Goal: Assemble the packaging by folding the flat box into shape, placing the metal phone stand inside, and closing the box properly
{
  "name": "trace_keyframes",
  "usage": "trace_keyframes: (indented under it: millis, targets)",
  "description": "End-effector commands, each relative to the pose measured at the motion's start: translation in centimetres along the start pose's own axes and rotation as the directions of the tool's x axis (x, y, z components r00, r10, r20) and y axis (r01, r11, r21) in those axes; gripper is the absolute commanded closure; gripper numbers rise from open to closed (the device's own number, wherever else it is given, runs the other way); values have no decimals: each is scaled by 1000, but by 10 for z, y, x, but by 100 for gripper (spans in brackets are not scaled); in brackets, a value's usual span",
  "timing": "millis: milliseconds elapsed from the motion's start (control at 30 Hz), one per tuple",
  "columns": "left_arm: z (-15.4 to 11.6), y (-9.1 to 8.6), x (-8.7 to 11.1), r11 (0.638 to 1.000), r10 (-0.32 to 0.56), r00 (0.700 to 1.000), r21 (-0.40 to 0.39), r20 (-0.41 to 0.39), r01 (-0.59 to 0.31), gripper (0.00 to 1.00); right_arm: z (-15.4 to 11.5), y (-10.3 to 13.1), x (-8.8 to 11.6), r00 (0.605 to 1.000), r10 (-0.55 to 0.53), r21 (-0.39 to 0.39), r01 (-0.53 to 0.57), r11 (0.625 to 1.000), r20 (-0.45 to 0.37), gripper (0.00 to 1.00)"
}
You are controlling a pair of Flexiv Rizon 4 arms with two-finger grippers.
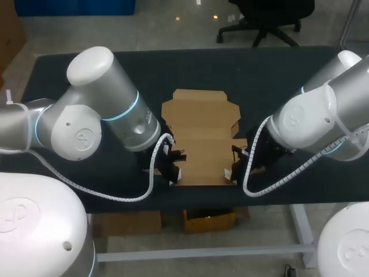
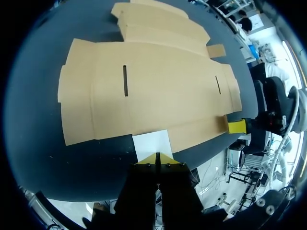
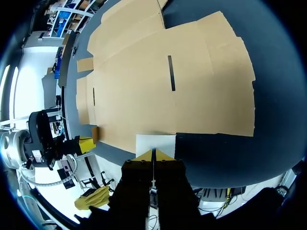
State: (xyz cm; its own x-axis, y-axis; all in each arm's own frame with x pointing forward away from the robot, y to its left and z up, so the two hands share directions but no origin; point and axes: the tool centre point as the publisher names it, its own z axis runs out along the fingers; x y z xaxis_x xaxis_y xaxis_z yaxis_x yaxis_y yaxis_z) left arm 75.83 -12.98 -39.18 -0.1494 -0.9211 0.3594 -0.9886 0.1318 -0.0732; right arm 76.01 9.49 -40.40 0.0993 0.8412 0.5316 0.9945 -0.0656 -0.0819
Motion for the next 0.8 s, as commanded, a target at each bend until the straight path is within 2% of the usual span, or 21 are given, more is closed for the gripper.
trace_keyframes:
  millis: [33, 800]
  targets:
    - [1, 2, 3, 1000, 6, 1000, 3, 5, -6, 100, 3, -1, 2, 1000, 1, -1, -1, 1000, 10, 100]
    - [11, 2, 9, 1000, 18, 1000, -14, 12, -18, 100, 10, -3, 0, 999, 6, -17, -5, 1000, 49, 100]
